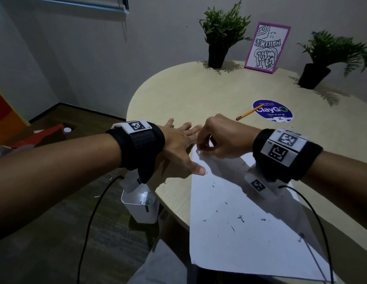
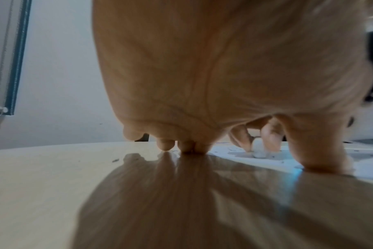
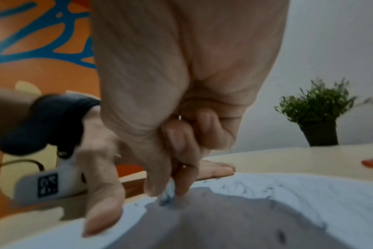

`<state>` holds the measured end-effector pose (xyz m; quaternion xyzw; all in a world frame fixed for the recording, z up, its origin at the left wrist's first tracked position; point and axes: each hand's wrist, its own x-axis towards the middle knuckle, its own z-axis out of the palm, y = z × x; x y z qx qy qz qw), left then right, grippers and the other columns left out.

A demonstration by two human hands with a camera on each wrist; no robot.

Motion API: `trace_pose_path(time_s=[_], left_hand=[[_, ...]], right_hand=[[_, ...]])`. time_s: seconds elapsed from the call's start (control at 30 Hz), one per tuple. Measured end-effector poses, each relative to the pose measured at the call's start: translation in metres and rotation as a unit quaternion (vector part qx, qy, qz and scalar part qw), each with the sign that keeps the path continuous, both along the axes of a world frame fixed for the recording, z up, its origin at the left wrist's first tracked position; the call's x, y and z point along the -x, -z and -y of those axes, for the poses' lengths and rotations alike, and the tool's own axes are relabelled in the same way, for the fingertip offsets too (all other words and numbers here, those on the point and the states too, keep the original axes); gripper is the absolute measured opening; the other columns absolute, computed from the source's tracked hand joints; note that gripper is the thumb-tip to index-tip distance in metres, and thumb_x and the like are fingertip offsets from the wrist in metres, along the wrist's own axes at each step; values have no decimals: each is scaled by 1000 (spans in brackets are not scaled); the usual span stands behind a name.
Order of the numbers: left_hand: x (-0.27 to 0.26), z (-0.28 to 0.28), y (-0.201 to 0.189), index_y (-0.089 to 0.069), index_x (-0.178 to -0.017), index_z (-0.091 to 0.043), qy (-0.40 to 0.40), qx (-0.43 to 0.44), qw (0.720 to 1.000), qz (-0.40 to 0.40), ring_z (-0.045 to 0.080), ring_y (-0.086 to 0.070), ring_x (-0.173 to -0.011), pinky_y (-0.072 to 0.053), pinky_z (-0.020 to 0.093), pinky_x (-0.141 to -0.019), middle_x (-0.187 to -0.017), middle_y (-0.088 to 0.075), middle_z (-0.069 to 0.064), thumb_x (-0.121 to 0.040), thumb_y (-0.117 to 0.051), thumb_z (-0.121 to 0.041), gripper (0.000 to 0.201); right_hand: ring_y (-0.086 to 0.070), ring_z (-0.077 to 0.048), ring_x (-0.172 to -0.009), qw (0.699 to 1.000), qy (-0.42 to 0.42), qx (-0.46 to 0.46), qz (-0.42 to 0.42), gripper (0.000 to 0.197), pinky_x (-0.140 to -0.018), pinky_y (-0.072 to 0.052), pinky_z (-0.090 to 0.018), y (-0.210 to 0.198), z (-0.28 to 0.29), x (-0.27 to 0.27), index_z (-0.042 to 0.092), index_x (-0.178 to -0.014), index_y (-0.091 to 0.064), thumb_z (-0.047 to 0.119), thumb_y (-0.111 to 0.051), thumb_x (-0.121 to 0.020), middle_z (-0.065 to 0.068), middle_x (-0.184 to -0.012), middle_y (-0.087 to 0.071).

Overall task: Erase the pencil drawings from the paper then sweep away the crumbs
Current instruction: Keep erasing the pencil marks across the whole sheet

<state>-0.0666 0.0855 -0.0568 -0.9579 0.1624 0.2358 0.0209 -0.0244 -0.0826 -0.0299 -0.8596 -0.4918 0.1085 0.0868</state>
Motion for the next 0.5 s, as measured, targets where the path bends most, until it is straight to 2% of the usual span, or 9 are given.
trace_pose_path(time_s=[0.07, 0.13, 0.17, 0.23, 0.3, 0.33, 0.37, 0.4, 0.5], left_hand=[[-1, -1, 1, 16, -155, -32, -4, 2, 1000, -2, 18, 23, -150, 14, 64, -116, -163, 24, -8, -73, -42, -91, 117], [-1, 0, 1, 24, -153, -30, -8, -6, 1000, -4, 17, 24, -149, 14, 63, -116, -162, 27, -9, -71, -41, -93, 122], [-1, 1, 1, 26, -153, -30, -10, -10, 1000, -4, 17, 23, -150, 14, 63, -116, -162, 27, -10, -71, -41, -93, 123], [1, 3, 0, 22, -154, -31, -11, -8, 1000, -2, 18, 22, -150, 13, 63, -116, -163, 24, -10, -73, -43, -91, 120], [2, 2, -2, -2, -158, -33, -1, 1, 1000, 1, 19, 20, -151, 13, 65, -115, -165, 15, -9, -75, -46, -87, 108], [2, 2, -2, -18, -156, -34, 5, 7, 1000, 3, 19, 18, -151, 13, 66, -115, -166, 10, -8, -76, -47, -86, 100], [2, 1, -2, -25, -153, -35, 10, 11, 1000, 6, 19, 18, -152, 12, 66, -115, -166, 8, -8, -76, -48, -86, 96], [1, 1, -1, -21, -154, -35, 9, 11, 1000, 7, 19, 19, -151, 13, 66, -115, -166, 10, -8, -74, -47, -88, 100], [0, 1, 1, 17, -155, -30, -6, -12, 1000, 4, 16, 23, -150, 15, 62, -116, -162, 24, -10, -69, -42, -94, 123]], right_hand=[[-60, 1, -63, 1000, 3, 10, -7, 2, -59, -42, -10, -3, 1, 1, 20, -79, -79, 21, -77, -81, 8, -69, -71], [-64, -7, -70, 997, 61, 5, 36, 3, -67, -55, -29, -1, 0, -12, 20, -78, -78, 22, -76, -80, 5, -73, -72], [-65, -15, -75, 994, 89, 9, 60, 4, -68, -57, -35, -1, -1, -16, 20, -77, -77, 22, -75, -80, 3, -76, -72], [-64, -23, -76, 991, 97, 26, 89, 6, -65, -56, -36, 1, -4, -11, 19, -74, -74, 21, -71, -80, 1, -75, -67], [-59, -16, -68, 997, 40, 32, 53, 9, -60, -51, -31, -2, -8, 10, 16, -70, -74, 17, -71, -78, 18, -64, -58], [-55, -8, -64, 999, 12, 33, 12, 9, -61, -51, -30, -5, -8, 20, 15, -69, -76, 16, -73, -77, 26, -60, -53], [-55, -5, -63, 999, -4, 38, -12, 8, -64, -52, -30, -7, -8, 25, 16, -69, -77, 16, -75, -77, 31, -59, -54], [-57, -5, -64, 999, -1, 43, -11, 8, -66, -54, -31, -9, -8, 22, 15, -70, -77, 17, -74, -76, 30, -62, -60], [-65, -22, -71, 994, 87, 42, 59, 8, -67, -59, -40, -8, -6, -11, 14, -77, -77, 20, -72, -78, -1, -74, -72]])
